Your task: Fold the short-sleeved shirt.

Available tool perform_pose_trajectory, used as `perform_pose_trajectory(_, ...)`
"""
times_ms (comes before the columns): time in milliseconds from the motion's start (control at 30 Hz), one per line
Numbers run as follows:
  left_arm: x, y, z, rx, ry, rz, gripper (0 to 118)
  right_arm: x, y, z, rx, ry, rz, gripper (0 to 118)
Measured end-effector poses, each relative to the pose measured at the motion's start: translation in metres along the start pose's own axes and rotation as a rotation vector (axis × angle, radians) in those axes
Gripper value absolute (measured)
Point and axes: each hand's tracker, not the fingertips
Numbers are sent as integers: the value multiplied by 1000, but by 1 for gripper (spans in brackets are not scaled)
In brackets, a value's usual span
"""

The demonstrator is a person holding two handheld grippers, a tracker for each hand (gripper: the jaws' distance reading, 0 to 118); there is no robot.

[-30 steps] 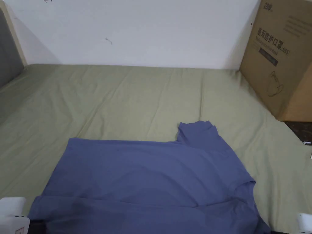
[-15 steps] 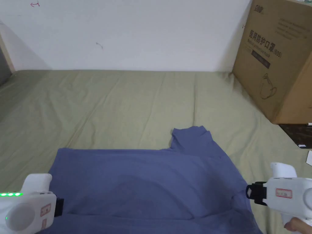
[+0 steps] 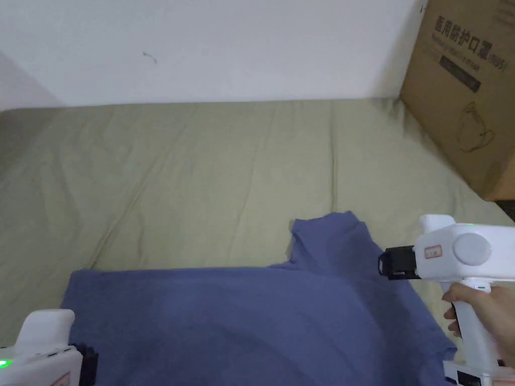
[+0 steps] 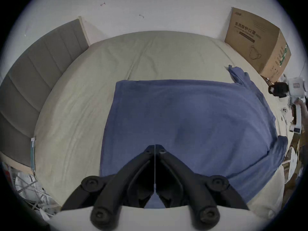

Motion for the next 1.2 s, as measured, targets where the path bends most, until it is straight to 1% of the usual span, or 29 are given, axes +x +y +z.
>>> perform_pose_trajectory(67,0,2,-8,-8,-1,10,0,2,11,-24,-2,6,3,89)
perform_pose_trajectory(100,0,3,-12,-13,6,10,0,1,14,-35,-18,-9,18,89)
perform_pose_trajectory(133,0,4,-15,-22,19,5,0,0,16,-45,-34,-50,32,89)
perform_pose_trajectory(167,1,4,-18,-23,31,-6,0,-8,11,-44,-51,-66,41,89)
perform_pose_trajectory(267,-2,4,-24,-32,22,-2,0,-9,8,-64,-92,-58,40,85)
perform_pose_trajectory(300,-3,4,-26,-36,12,3,0,-12,5,-59,-76,-62,39,82)
perform_pose_trajectory(333,-3,4,-27,-37,17,7,0,-15,4,-55,-70,-63,37,70)
perform_pose_trajectory(367,-5,4,-28,-38,21,7,0,-18,4,-50,-55,-62,55,48)
perform_pose_trajectory(400,-5,4,-29,-39,25,7,0,-21,4,-45,-27,-87,85,13)
perform_pose_trajectory(433,-5,4,-29,-38,27,9,0,-22,4,-39,-9,-98,102,0)
perform_pose_trajectory(467,-5,5,-29,-34,22,14,0,-24,5,-37,-17,-54,87,0)
perform_pose_trajectory(500,-7,5,-28,-31,15,20,0,-28,5,-37,-24,-79,81,0)
perform_pose_trajectory(600,-13,8,-29,-24,2,43,0,-28,5,-30,-20,-90,93,0)
perform_pose_trajectory(700,-25,17,-32,-15,-25,83,0,-21,9,-21,-5,-70,64,0)
perform_pose_trajectory(800,-38,40,-42,-5,-26,84,1,-17,10,-17,2,-53,54,0)
perform_pose_trajectory(833,-45,51,-48,0,-15,94,16,-16,10,-16,4,-50,51,0)
perform_pose_trajectory(867,-51,61,-52,16,20,104,40,-16,10,-16,7,-49,50,0)
perform_pose_trajectory(900,-56,72,-56,48,33,129,70,-16,9,-16,9,-49,50,0)
perform_pose_trajectory(933,-62,81,-63,52,27,132,105,-16,9,-16,8,-49,51,0)
perform_pose_trajectory(967,-68,93,-72,45,27,137,116,-16,10,-18,8,-51,54,0)
perform_pose_trajectory(1000,-73,103,-80,44,35,147,117,-16,10,-19,7,-53,61,0)
perform_pose_trajectory(1033,-76,111,-87,41,48,142,113,-16,10,-20,5,-54,65,0)
perform_pose_trajectory(1133,-82,128,-116,5,105,111,113,-14,9,-25,3,-53,58,0)
perform_pose_trajectory(1200,-83,129,-131,18,60,117,113,-12,8,-26,5,-50,51,0)
